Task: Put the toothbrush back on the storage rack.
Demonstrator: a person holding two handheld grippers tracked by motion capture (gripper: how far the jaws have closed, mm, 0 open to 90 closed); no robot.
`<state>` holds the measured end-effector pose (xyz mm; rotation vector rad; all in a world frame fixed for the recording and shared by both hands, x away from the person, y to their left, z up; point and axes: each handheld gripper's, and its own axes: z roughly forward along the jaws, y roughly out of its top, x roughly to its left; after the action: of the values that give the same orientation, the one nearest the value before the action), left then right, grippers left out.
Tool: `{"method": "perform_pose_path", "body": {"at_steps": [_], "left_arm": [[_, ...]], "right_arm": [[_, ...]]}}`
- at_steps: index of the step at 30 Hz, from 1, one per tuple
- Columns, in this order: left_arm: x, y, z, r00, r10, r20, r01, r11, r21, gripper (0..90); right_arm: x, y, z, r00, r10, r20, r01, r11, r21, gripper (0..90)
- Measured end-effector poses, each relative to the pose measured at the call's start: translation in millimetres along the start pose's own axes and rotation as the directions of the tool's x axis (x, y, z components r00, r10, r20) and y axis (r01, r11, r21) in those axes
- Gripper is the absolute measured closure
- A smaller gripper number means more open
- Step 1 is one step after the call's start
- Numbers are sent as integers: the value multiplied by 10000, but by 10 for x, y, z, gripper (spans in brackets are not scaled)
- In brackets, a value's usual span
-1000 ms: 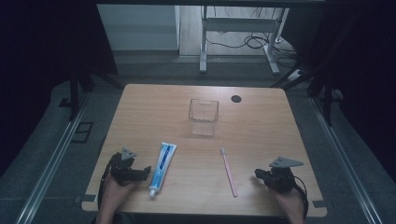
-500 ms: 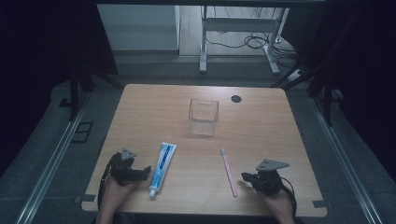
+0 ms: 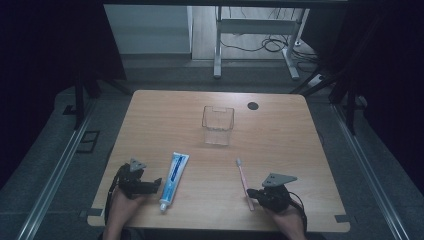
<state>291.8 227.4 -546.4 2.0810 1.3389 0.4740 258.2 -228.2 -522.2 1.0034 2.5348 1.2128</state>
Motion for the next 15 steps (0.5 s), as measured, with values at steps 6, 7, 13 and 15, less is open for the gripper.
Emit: {"method": "perform_pose_path", "body": {"at_steps": [6,7,13,15], "left_arm": [[0,0,0,10000,-5,1,5,10000,-2,7],[0,0,0,10000,-5,1,5,10000,-2,7],[0,0,0,10000,-4,3,4,10000,-5,7],[-1,0,0,10000,-5,2,5,10000,-5,7]], "right_arm": [[71,17,64,9996,-193,-216,195,9998,93,891],[93,20,91,9992,-320,-226,324,9993,186,891],[80,3,114,9989,-456,-90,460,9980,435,890],[59,-8,102,9991,-424,-51,426,9981,453,888]]}}
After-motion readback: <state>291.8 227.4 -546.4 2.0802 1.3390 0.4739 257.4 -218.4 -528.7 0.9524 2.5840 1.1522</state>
